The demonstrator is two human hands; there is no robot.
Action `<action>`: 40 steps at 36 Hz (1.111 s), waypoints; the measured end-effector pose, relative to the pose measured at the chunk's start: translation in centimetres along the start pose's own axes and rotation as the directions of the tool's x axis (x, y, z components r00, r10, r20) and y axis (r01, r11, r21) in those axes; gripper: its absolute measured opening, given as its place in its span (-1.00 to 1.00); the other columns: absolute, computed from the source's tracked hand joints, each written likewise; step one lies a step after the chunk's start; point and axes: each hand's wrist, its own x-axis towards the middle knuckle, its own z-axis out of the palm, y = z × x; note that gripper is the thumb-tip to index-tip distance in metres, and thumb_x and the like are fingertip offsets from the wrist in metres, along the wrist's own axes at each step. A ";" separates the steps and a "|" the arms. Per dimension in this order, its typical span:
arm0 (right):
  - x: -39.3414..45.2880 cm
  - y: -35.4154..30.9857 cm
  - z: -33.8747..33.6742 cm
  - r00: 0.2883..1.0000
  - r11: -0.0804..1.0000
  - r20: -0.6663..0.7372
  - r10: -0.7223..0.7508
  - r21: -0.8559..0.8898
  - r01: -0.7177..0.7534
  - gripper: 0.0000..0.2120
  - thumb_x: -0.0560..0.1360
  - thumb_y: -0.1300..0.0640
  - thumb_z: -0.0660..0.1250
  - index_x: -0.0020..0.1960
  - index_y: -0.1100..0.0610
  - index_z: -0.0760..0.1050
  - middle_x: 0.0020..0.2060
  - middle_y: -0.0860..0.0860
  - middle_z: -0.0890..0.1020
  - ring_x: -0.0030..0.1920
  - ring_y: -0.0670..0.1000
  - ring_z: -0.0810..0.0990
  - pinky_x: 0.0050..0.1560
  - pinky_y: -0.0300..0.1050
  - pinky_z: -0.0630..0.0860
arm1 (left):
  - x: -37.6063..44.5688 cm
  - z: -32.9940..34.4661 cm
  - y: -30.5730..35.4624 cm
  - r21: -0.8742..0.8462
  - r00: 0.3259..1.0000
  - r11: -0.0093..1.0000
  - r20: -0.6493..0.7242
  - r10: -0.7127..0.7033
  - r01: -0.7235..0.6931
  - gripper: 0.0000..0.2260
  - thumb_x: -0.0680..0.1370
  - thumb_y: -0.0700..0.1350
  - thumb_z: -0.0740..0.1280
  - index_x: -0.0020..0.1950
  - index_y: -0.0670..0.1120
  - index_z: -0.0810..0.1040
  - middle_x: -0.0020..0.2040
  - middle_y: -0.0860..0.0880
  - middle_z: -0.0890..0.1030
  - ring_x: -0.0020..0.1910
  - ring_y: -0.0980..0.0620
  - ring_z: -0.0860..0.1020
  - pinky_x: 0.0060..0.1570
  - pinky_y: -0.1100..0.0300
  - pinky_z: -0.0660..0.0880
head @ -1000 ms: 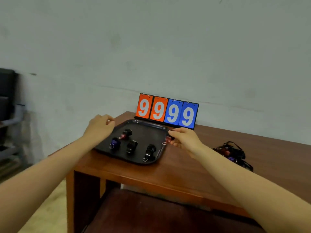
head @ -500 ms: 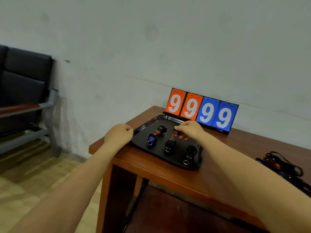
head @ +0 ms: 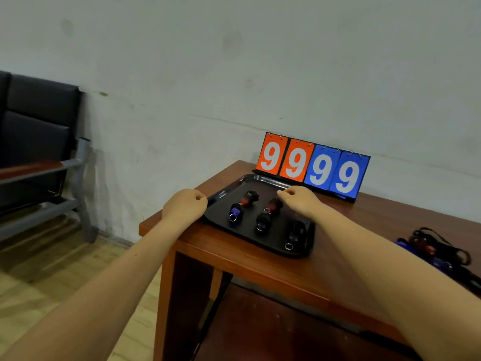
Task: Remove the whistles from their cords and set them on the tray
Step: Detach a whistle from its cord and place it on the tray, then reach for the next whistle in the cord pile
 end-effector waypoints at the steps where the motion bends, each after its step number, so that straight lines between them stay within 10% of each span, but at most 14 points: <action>1: -0.3 0.3 -0.5 0.999 1.000 -0.033 -0.016 -0.005 0.016 -0.65 0.61 -0.04 0.19 0.11 0.23 0.55 -0.10 0.10 0.59 -0.06 0.05 0.55 0.01 -0.04 0.49 | -0.2 -0.1 0.2 -0.001 1.000 1.000 -0.007 0.011 -0.011 -0.86 0.54 -0.09 0.18 -0.17 0.07 0.48 -0.19 0.00 0.50 -0.23 0.02 0.45 -0.22 0.06 0.47; 4: -2.1 1.6 -2.3 0.994 0.998 -0.095 -0.057 -0.042 0.053 -0.67 0.61 0.00 0.19 0.29 0.15 0.47 0.17 0.06 0.57 0.14 0.02 0.51 0.07 -0.18 0.39 | -1.0 -0.8 1.3 -0.006 0.990 0.996 -0.113 0.089 -0.090 -0.77 0.59 -0.11 0.18 0.11 0.02 0.61 0.06 -0.03 0.55 -0.01 0.00 0.53 -0.06 0.12 0.46; 9: -6.0 3.7 -4.3 0.983 0.990 -0.114 -0.144 -0.016 0.143 -0.75 0.61 0.06 0.22 0.24 0.09 0.50 0.06 -0.03 0.58 0.02 -0.10 0.52 0.07 -0.21 0.45 | -3.3 -0.3 5.4 0.030 0.948 0.972 -0.215 0.232 -0.231 -0.80 0.60 -0.06 0.19 0.14 0.03 0.58 0.00 0.06 0.44 -0.06 0.08 0.48 0.09 0.02 0.49; 18: -11.9 11.3 -7.8 0.954 0.984 -0.291 -0.071 0.137 0.115 -0.86 0.59 0.06 0.24 0.03 -0.01 0.57 -0.20 -0.11 0.63 -0.16 -0.15 0.59 -0.11 -0.27 0.51 | -7.9 6.7 20.2 -0.143 0.874 0.867 0.022 0.486 -0.478 -0.82 0.61 -0.02 0.20 0.14 0.07 0.55 -0.01 0.11 0.45 -0.10 0.20 0.44 -0.19 0.41 0.28; 32: -12.6 23.1 -14.8 0.874 0.979 -0.475 0.104 0.205 -0.005 -0.84 0.59 0.15 0.21 -0.03 -0.04 0.55 -0.19 -0.17 0.59 -0.17 -0.22 0.54 -0.29 -0.41 0.36 | -8.7 20.3 31.2 -0.076 0.739 0.844 0.446 0.506 -0.532 -0.53 0.55 0.15 0.29 0.42 0.05 0.37 0.31 0.00 0.38 0.29 0.00 0.41 0.25 0.08 0.43; 40: -8.2 23.9 -14.4 0.875 0.931 -0.439 0.203 0.365 -0.033 -0.81 0.57 0.14 0.18 -0.01 -0.04 0.55 -0.14 -0.13 0.60 -0.10 -0.06 0.58 -0.10 -0.13 0.52 | -5.7 22.6 31.8 -0.103 0.652 0.784 0.496 0.574 -0.612 -0.72 0.55 0.08 0.32 0.23 0.04 0.58 0.07 0.02 0.51 0.07 0.04 0.48 0.10 0.12 0.46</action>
